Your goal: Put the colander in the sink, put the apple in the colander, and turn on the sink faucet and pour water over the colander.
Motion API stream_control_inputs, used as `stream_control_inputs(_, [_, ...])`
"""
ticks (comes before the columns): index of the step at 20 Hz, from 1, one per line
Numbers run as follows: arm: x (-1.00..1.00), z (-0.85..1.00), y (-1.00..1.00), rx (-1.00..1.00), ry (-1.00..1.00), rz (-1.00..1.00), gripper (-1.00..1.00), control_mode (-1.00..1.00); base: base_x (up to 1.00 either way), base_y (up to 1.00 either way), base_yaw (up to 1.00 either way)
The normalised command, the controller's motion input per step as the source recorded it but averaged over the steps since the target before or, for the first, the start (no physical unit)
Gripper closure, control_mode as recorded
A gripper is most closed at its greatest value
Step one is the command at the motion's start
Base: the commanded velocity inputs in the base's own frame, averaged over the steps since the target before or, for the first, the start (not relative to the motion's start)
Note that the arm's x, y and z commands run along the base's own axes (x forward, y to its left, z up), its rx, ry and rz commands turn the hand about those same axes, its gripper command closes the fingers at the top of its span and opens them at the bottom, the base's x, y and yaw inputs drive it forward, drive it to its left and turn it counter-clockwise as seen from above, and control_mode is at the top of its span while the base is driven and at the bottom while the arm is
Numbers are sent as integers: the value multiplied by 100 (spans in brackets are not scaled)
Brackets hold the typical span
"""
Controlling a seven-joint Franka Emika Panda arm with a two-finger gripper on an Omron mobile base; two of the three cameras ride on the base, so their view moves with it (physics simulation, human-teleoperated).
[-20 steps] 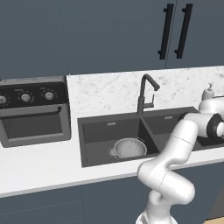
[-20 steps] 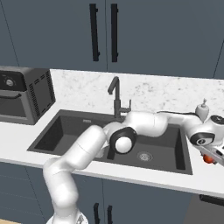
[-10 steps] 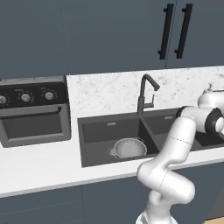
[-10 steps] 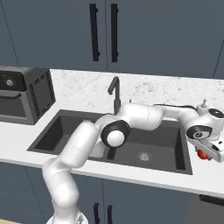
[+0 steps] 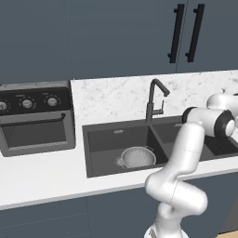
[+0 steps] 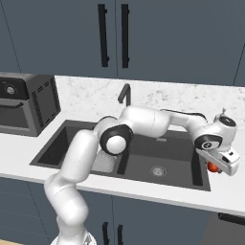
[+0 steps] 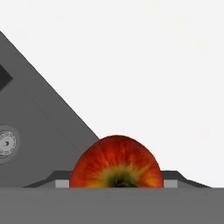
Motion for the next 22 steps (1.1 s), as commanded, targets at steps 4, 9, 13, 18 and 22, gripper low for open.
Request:
stream_control_inputs(4, [-16, 21, 46, 0, 0, 3, 100, -100, 0, 0, 0])
stream_control_inputs(9, [-17, 20, 53, 0, 0, 4, 100, -100, 0, 0, 0])
stream_control_inputs(13, [-20, 25, 60, 0, 0, 5, 100, -100, 0, 0, 0])
stream_control_inputs(18, [-29, 15, 58, 0, 0, 9, 100, -100, 0, 0, 0])
stream_control_inputs(22, [-27, 3, 60, 0, 0, 9, 100, -100, 0, 0, 0])
